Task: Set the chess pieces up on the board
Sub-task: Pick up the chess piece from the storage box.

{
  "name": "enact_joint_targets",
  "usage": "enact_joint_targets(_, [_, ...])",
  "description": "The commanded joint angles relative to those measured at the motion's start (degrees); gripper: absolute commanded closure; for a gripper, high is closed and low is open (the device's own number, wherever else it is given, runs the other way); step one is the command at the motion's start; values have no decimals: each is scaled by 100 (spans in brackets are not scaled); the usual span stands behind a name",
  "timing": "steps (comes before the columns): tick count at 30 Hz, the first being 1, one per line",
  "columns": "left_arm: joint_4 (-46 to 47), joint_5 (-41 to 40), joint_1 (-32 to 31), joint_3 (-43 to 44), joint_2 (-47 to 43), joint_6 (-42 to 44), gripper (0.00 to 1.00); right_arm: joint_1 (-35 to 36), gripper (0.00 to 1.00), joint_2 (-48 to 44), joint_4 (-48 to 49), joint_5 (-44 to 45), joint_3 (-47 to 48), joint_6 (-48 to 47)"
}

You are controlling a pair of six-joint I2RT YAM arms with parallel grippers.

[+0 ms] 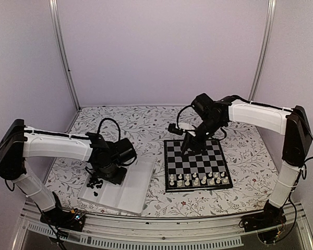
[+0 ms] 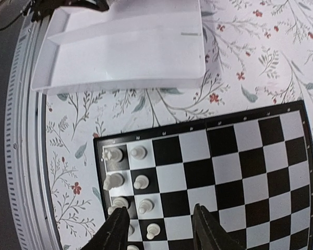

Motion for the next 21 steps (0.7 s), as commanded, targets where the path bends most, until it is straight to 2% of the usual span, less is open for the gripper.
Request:
enact_joint_targets(1, [558,-587,-326,-20,-368,390,85,34,56,404,281,-924,794,542])
enact_joint_targets(7, [1830,-611,-836,-318,-948,979,84,35,56,1221,262,-2352,1709,1444])
enact_joint_targets(9, [2229,-626,-1025,-426,-1059,1184,84,49,57,1483,418,-2837,1725,1685])
enact_joint_targets(14, [2665,-698,-1275,-409,-1046,1387,84,258,55,1756,600,-3353,1721,2170])
enact_joint_targets(21, [2909,-724,-1493,-224,-750,1571,84,605,54,2200,519,-3742,1891,2306])
